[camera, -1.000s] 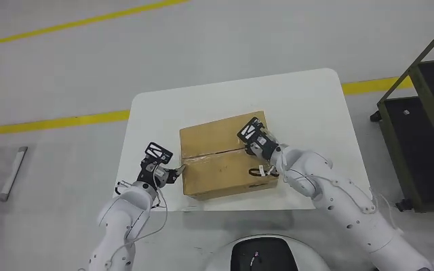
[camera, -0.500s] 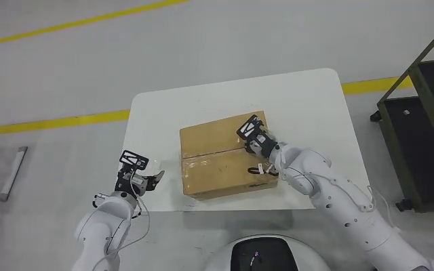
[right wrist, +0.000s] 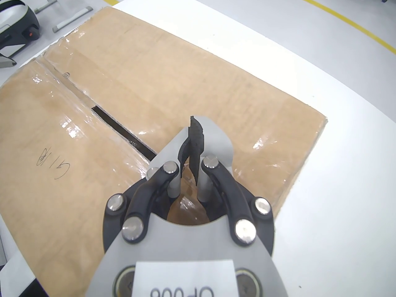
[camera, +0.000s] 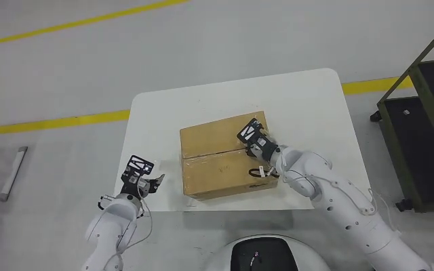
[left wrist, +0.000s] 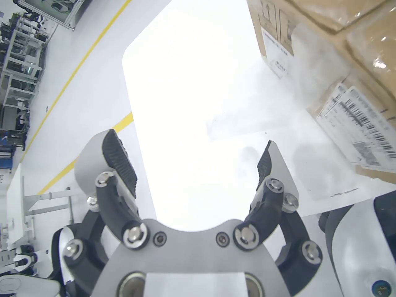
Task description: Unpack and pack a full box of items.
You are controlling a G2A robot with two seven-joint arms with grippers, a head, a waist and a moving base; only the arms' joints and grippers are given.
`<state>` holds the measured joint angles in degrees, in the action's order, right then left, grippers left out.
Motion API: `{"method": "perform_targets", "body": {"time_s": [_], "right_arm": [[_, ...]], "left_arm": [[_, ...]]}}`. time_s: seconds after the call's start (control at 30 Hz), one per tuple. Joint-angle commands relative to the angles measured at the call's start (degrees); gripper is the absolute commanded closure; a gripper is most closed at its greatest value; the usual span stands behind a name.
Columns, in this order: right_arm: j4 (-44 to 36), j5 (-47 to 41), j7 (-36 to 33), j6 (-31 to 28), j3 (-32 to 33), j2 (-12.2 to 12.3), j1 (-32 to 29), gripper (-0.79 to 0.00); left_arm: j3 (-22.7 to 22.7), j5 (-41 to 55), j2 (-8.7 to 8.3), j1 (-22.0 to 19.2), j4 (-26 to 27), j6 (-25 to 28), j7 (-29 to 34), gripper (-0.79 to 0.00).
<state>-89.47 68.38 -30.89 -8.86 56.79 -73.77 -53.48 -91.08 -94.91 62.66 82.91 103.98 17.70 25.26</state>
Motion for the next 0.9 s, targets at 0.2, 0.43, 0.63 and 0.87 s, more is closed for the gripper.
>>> {"method": "perform_targets", "body": {"time_s": [0.2, 0.43, 0.63, 0.87], "right_arm": [[-0.7, 0.4, -0.5, -0.1, 0.4, -0.1, -0.3, 0.000], [-1.1, 0.6, -0.9, -0.2, 0.7, -0.3, -0.2, 0.000], [-1.0, 0.7, -1.1, -0.4, 0.8, -0.5, -0.4, 0.000], [-0.8, 0.5, -1.3, -0.3, 1.1, -0.7, -0.4, 0.000]], "left_arm": [[7.6, -8.5, 0.57, -3.8, -10.0, -2.2, -7.2, -0.785], [11.1, -8.5, 1.34, -8.3, -14.8, -4.6, -10.8, -0.785], [11.1, -5.0, 1.93, -10.6, -17.4, -8.2, -13.7, -0.785], [9.1, 0.4, 2.47, -10.5, -17.3, -13.9, -16.3, -0.785]]}}
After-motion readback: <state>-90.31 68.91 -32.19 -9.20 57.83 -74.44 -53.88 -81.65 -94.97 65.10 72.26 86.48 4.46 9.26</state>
